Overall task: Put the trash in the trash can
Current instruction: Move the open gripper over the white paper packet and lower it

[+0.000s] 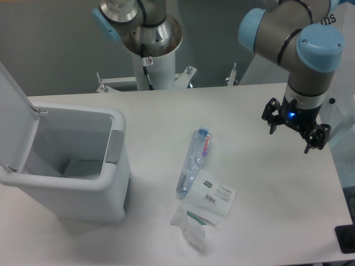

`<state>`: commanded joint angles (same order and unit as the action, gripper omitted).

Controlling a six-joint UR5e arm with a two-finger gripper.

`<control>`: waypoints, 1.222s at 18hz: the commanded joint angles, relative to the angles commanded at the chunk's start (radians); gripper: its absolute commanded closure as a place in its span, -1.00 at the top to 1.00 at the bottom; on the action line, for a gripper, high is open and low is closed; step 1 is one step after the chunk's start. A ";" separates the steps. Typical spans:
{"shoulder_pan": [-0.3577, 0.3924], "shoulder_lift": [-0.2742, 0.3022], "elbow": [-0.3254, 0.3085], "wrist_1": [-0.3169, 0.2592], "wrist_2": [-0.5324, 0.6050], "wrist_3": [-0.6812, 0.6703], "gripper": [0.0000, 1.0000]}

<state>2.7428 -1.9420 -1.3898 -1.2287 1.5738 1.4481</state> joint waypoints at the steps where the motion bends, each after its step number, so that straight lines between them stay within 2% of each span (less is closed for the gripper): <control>1: -0.002 0.011 -0.008 0.000 0.000 -0.002 1.00; 8: -0.051 0.017 -0.029 0.000 -0.027 -0.012 1.00; 14: -0.058 0.032 -0.130 0.028 -0.049 -0.069 1.00; 18: -0.130 0.011 -0.132 0.034 -0.057 -0.086 1.00; 20: -0.152 0.000 -0.130 0.034 -0.060 -0.182 1.00; 22: -0.204 -0.021 -0.103 0.034 -0.066 -0.296 1.00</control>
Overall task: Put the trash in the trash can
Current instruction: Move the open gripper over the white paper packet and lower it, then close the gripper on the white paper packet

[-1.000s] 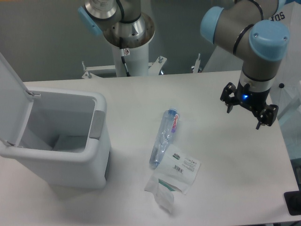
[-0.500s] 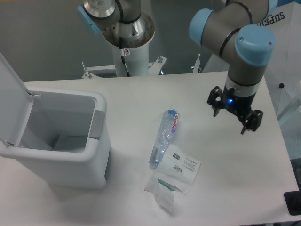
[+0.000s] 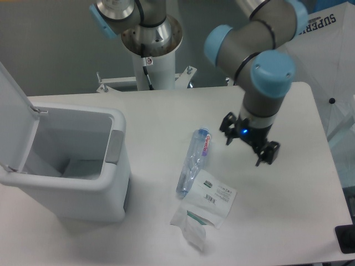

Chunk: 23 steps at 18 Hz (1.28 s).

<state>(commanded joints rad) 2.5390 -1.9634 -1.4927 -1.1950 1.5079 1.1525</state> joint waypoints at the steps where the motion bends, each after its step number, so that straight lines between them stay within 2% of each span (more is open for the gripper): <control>1: -0.018 -0.011 0.012 0.000 0.000 -0.042 1.00; 6: -0.077 -0.046 0.032 0.002 -0.005 -0.165 1.00; 10: -0.082 -0.086 0.066 0.005 -0.067 -0.215 1.00; 14: -0.098 -0.182 0.134 0.092 -0.083 -0.373 1.00; 17: -0.117 -0.233 0.144 0.144 -0.080 -0.436 1.00; 23: -0.118 -0.264 0.141 0.152 -0.077 -0.442 1.00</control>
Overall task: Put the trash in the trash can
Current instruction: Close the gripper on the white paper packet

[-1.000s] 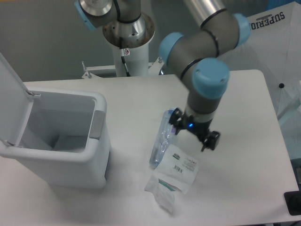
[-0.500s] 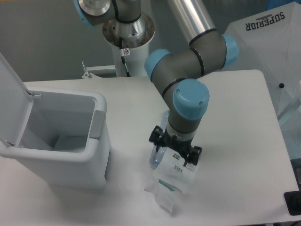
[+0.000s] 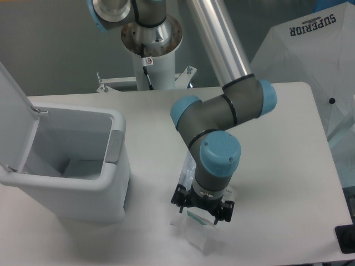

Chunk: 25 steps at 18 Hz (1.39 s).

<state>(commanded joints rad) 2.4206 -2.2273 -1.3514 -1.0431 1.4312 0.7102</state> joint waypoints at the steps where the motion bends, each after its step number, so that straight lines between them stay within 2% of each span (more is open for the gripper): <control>1: -0.002 -0.008 0.000 0.000 -0.002 -0.002 1.00; 6: -0.018 -0.048 0.014 0.002 -0.002 -0.032 0.98; 7: -0.021 -0.049 0.014 0.002 -0.003 -0.041 0.78; 8: -0.023 -0.055 0.012 0.002 -0.005 -0.057 0.47; 11: -0.037 -0.063 0.017 0.003 -0.005 -0.081 -0.60; 13: -0.038 -0.061 0.023 0.003 -0.005 -0.083 -1.00; 22: -0.038 -0.048 0.034 0.003 -0.006 -0.081 -1.00; 25: -0.029 -0.011 0.050 0.002 -0.011 -0.080 -1.00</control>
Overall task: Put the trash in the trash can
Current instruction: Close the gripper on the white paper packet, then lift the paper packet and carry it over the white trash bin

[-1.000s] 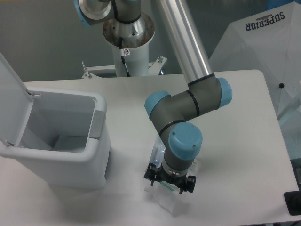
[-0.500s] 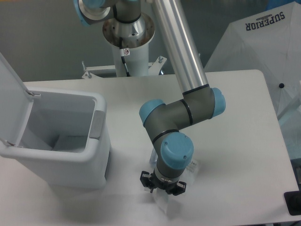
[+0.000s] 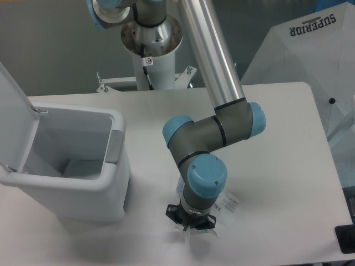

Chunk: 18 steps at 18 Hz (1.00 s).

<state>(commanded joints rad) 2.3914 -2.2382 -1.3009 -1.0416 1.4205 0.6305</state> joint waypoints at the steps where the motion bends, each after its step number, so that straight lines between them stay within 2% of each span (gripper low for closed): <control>1: 0.002 0.015 0.003 0.000 -0.002 -0.002 -1.00; 4: 0.009 0.040 0.018 -0.003 -0.009 -0.003 -1.00; 6: 0.020 0.077 0.025 -0.003 -0.014 -0.003 -1.00; 14: 0.043 0.241 0.048 -0.005 -0.178 -0.084 -1.00; 18: 0.041 0.287 0.048 -0.005 -0.225 -0.123 -1.00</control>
<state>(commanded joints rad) 2.4329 -1.9513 -1.2533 -1.0462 1.1951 0.5078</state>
